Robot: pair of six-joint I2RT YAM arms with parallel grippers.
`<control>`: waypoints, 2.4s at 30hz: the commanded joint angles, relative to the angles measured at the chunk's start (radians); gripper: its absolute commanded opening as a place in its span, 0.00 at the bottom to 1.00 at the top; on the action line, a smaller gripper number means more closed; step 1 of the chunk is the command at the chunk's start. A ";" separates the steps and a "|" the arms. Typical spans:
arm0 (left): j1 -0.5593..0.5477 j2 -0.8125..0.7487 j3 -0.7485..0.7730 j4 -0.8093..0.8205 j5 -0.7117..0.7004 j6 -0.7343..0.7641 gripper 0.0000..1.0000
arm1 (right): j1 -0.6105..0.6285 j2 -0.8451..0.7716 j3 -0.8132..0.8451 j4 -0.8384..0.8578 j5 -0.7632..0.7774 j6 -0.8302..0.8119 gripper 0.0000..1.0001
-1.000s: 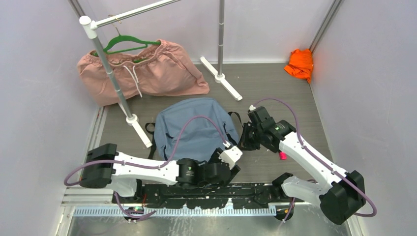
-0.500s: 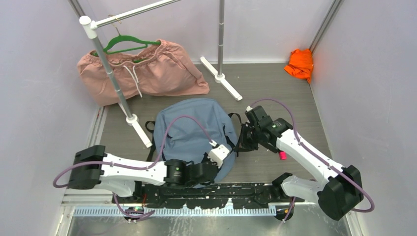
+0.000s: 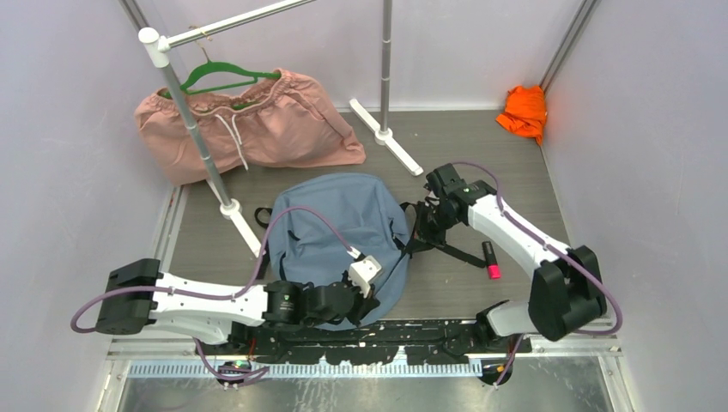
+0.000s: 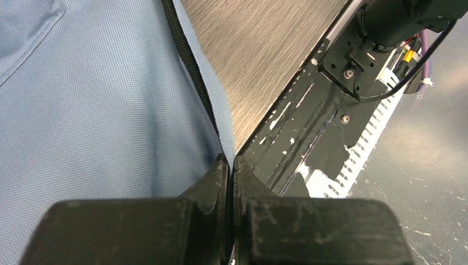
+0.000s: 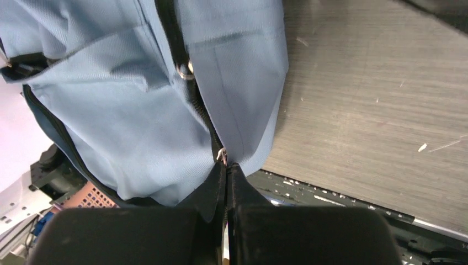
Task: Pack the student bag
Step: Zip the student bag at the center of the board.
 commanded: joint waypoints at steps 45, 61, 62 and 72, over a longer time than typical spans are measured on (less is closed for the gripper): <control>-0.084 0.093 0.074 -0.107 0.069 -0.038 0.00 | -0.115 -0.045 0.036 0.188 0.045 -0.139 0.16; -0.084 0.112 0.063 -0.040 0.110 -0.032 0.00 | -0.115 -0.050 0.055 0.100 -0.095 -0.164 0.71; -0.084 0.115 0.066 -0.040 0.116 -0.027 0.00 | -0.116 -0.073 0.050 0.076 -0.103 -0.163 0.73; -0.083 0.141 0.081 -0.016 0.135 -0.013 0.00 | 0.041 -0.145 -0.039 0.003 -0.013 -0.116 0.61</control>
